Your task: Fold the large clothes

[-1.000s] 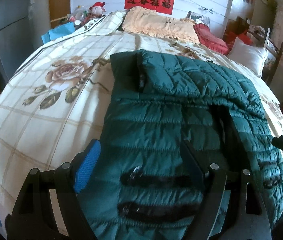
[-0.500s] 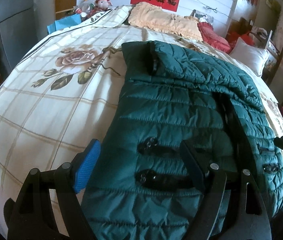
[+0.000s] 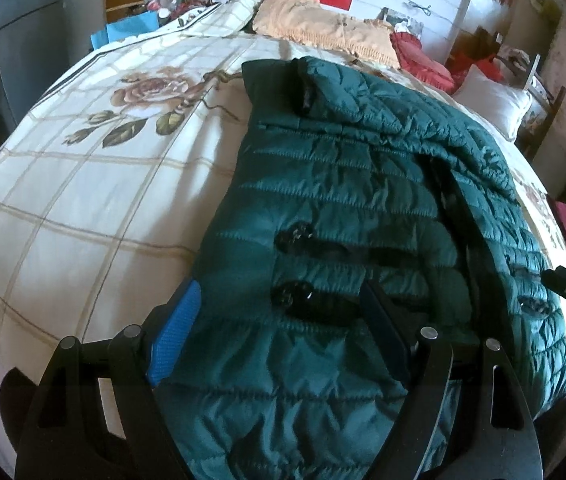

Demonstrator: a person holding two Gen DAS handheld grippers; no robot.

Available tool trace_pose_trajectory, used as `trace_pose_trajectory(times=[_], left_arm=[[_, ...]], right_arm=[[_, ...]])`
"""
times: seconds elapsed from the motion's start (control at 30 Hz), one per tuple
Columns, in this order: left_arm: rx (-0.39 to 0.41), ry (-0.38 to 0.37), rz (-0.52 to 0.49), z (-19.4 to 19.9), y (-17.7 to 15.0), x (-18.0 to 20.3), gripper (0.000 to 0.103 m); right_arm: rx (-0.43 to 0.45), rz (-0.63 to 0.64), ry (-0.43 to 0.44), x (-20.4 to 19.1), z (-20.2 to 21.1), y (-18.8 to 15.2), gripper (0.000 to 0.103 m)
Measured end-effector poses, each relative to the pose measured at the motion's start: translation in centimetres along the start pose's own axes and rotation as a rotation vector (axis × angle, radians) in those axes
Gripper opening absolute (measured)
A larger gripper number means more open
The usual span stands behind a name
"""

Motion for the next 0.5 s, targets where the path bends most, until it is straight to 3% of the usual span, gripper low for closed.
trace_pose_trajectory(times=[0.5], left_arm=[[-0.047,0.042,-0.018,0.5,-2.0,-1.2,0.082]], right_arm=[[-0.022,0.005,0.034,-0.7,0.8,-1.6,0.083]])
Point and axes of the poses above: each gripper's, at about its wrist camera, not at the fingertips, and z roughly against the way its jaws point, x to its right, y to its top, the point moved 4 cm from there along -z, roughly the way its jaws point, and after that the axes turned 5 degrees about z, right-handed, at the moved point
